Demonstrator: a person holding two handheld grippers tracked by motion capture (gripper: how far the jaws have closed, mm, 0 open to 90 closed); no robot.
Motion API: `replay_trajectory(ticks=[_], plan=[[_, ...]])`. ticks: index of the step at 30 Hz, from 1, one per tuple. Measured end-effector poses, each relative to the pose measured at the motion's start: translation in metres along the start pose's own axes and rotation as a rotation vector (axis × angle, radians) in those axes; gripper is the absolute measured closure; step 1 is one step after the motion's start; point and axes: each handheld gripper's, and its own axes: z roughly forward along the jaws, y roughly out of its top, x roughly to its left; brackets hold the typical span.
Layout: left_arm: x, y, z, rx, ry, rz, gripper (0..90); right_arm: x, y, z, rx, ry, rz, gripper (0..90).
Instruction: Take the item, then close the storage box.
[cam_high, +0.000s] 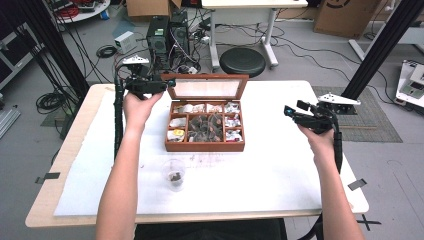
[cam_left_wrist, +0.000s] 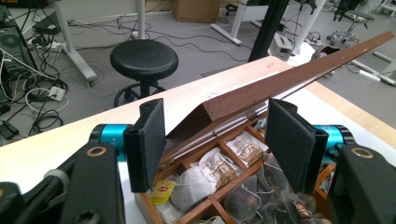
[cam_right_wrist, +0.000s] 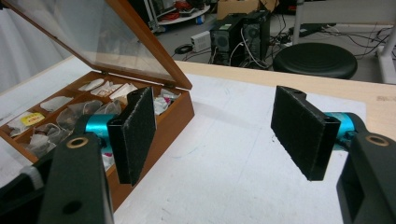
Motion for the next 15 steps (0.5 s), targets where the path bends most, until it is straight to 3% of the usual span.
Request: replay_trajectory(ticks=[15], plan=[[0.0003, -0.0003, 0.0002, -0.003, -0.001, -0.005, 38.5, -0.0010, 0.0001, 0.0009, 0.004, -0.005, 0.003, 31.5]])
